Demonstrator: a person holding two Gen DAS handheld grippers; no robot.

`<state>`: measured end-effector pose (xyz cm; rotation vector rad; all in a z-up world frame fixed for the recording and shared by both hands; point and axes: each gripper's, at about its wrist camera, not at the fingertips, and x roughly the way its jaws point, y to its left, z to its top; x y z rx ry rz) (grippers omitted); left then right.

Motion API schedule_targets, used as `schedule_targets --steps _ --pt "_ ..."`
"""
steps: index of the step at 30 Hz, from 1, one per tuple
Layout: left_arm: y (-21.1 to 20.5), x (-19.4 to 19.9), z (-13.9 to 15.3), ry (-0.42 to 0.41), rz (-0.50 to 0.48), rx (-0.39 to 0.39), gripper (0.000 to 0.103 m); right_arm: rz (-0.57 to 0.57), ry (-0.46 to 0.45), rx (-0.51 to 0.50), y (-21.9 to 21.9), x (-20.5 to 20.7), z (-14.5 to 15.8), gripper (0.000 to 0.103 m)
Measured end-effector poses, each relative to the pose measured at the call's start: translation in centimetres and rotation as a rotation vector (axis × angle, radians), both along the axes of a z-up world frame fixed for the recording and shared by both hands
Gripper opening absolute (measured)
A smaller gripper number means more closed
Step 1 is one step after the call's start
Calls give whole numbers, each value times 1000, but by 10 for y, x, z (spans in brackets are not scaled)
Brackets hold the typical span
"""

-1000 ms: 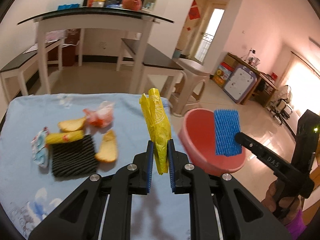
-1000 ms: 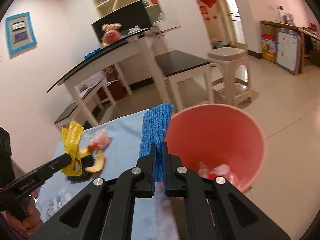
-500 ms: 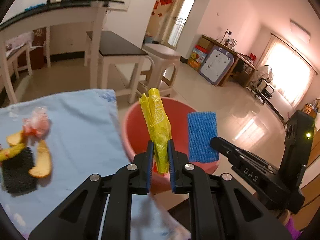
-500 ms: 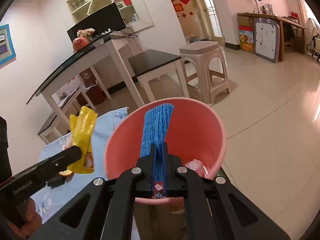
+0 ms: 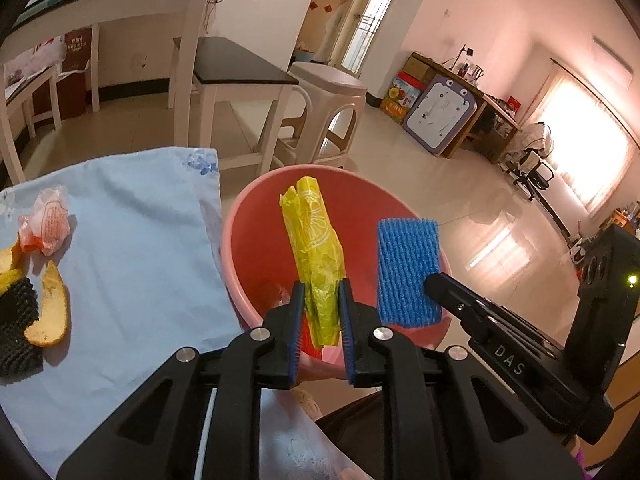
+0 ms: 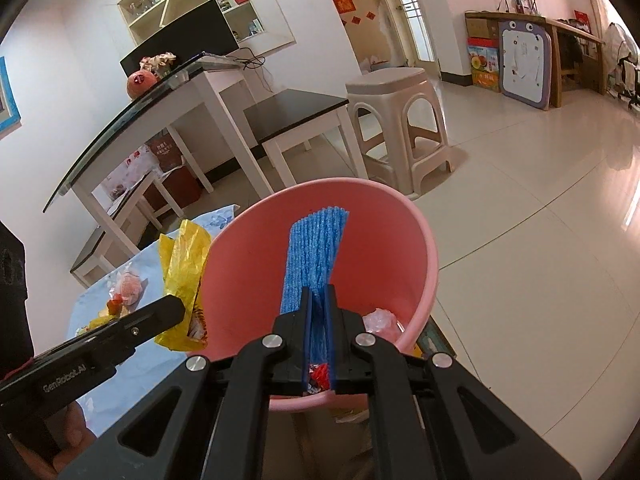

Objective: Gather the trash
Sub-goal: 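Carry both items over the pink bucket and open both tools to drop them, then move both tools back over the remaining trash on the table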

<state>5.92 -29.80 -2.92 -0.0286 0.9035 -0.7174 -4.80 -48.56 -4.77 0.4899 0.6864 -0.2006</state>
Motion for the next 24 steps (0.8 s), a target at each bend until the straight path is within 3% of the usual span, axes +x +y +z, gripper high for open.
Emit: schedule_targets --steps 3,7,11,17,24 --pt "1 3 -1 14 3 -4 22 -3 5 1 2 1 0 10" --pt "3 5 0 17 6 -15 35 -6 7 2 2 2 0 17" --pt "2 2 2 2 5 -17 36 -7 1 -4 3 2 1 32" --pt "7 -1 7 -9 3 -31 36 1 -9 -17 6 1 7 33" --pt "17 -8 23 -81 16 -29 36 23 -33 -35 17 1 19 33"
